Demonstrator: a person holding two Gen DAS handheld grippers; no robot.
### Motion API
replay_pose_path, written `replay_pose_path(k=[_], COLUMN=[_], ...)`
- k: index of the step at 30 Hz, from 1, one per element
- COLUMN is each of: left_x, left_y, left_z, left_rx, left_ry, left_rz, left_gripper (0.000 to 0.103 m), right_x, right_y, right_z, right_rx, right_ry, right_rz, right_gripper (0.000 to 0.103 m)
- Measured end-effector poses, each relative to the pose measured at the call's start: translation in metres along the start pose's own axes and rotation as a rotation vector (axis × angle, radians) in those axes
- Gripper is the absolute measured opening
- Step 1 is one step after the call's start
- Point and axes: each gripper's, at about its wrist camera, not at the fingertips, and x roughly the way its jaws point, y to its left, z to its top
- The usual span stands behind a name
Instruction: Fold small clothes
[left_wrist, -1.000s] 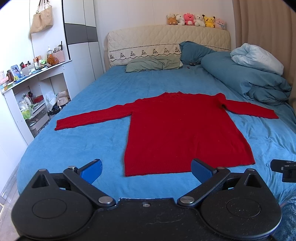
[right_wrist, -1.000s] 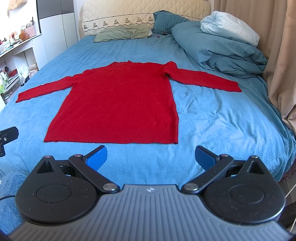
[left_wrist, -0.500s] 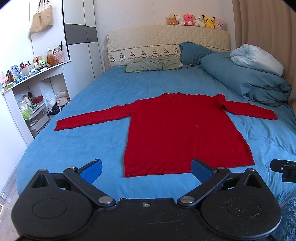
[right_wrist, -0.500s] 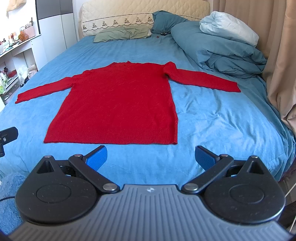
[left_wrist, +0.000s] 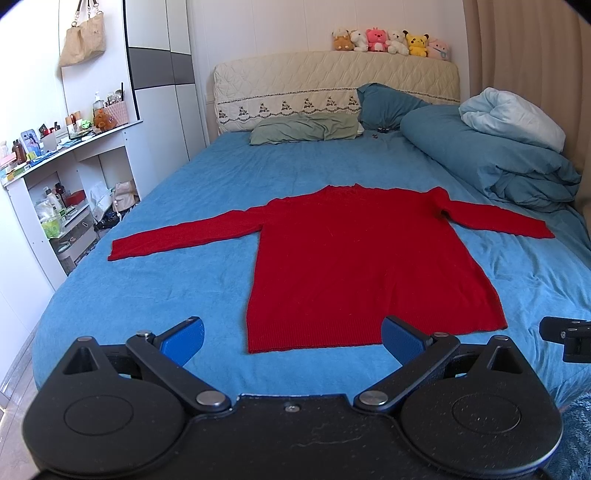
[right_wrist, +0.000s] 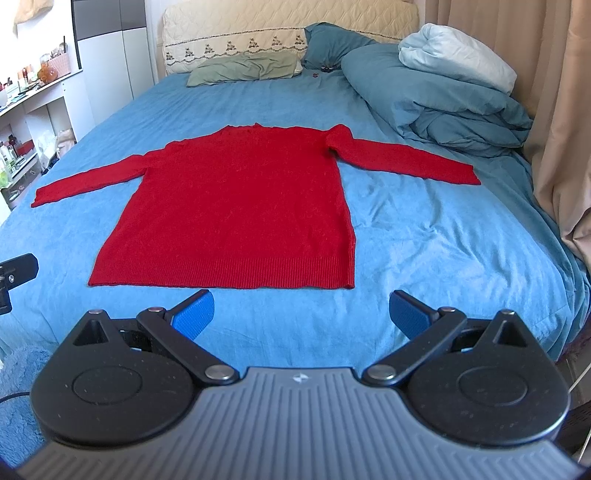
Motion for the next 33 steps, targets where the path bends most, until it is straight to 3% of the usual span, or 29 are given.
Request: replay_pose_path(k=[33], left_x=[-0.009], left_y=[0.005], left_z=[0.001], left_rx=[-0.017], left_ry=[-0.023], left_rz=[0.003], left_gripper=[0.103], right_x=[-0.014], right_y=[0.004], right_z=[0.002], right_rx=[0.001], right_ry=[-0.026], right_rz=[0.002], right_gripper=[0.103])
